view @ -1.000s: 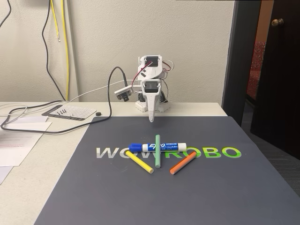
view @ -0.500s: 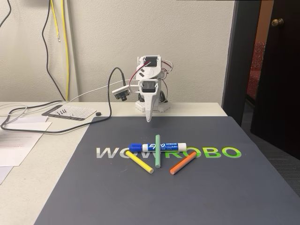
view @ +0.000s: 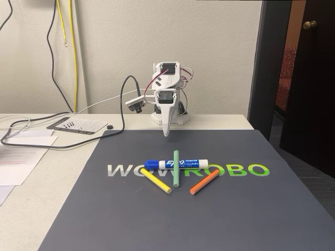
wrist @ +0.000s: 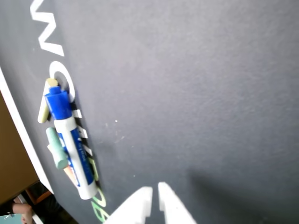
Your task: Pick up the blue marker.
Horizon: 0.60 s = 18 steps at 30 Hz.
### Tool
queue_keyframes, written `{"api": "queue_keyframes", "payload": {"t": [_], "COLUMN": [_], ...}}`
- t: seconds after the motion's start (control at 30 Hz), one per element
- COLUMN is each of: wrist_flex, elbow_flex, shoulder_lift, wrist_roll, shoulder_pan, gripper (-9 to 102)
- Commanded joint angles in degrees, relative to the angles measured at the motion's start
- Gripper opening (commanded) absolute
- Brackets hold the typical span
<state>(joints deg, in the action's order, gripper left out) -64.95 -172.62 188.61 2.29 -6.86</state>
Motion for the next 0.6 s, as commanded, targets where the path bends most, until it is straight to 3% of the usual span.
{"api": "queue_keyframes", "payload": {"t": [0.0,0.27,0.57], "wrist_flex": [-1.76,-9.93,-10.99], "elbow_flex": [4.57,11.87,18.9], "shoulder_lift": [3.34,3.34,-0.62], "wrist_roll": [0.97,1.76,0.35], "shoulder_pan": [-1.23,-1.67,-1.85], "gripper": [0,0,0]}}
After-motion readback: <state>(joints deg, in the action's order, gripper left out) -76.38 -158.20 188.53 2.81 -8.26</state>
